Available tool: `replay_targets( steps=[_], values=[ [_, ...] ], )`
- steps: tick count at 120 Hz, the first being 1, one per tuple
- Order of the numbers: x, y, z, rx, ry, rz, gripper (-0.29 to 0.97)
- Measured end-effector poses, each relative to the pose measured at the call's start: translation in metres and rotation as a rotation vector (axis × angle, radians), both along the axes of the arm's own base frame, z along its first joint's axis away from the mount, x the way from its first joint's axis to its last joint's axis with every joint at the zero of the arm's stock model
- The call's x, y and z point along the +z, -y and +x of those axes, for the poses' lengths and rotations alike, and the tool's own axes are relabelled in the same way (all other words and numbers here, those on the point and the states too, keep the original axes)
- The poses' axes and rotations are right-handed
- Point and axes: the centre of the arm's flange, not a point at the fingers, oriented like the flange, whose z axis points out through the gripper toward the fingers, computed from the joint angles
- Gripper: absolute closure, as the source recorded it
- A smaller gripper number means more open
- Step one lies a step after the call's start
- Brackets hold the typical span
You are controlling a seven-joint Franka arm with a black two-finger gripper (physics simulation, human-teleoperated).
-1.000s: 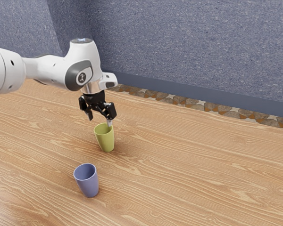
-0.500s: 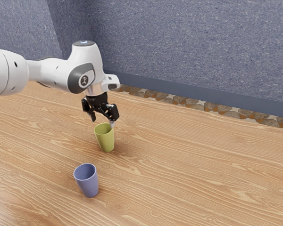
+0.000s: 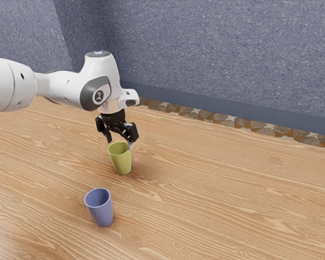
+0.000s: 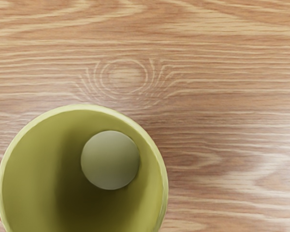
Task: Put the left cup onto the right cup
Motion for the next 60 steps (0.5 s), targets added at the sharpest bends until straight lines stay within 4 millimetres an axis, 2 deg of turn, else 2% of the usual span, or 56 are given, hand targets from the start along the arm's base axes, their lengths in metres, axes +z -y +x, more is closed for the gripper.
replay_targets(
  steps=[60],
  values=[
    [-0.011,0.003,0.002,0.002,-0.006,-0.009,0.00]
  ],
)
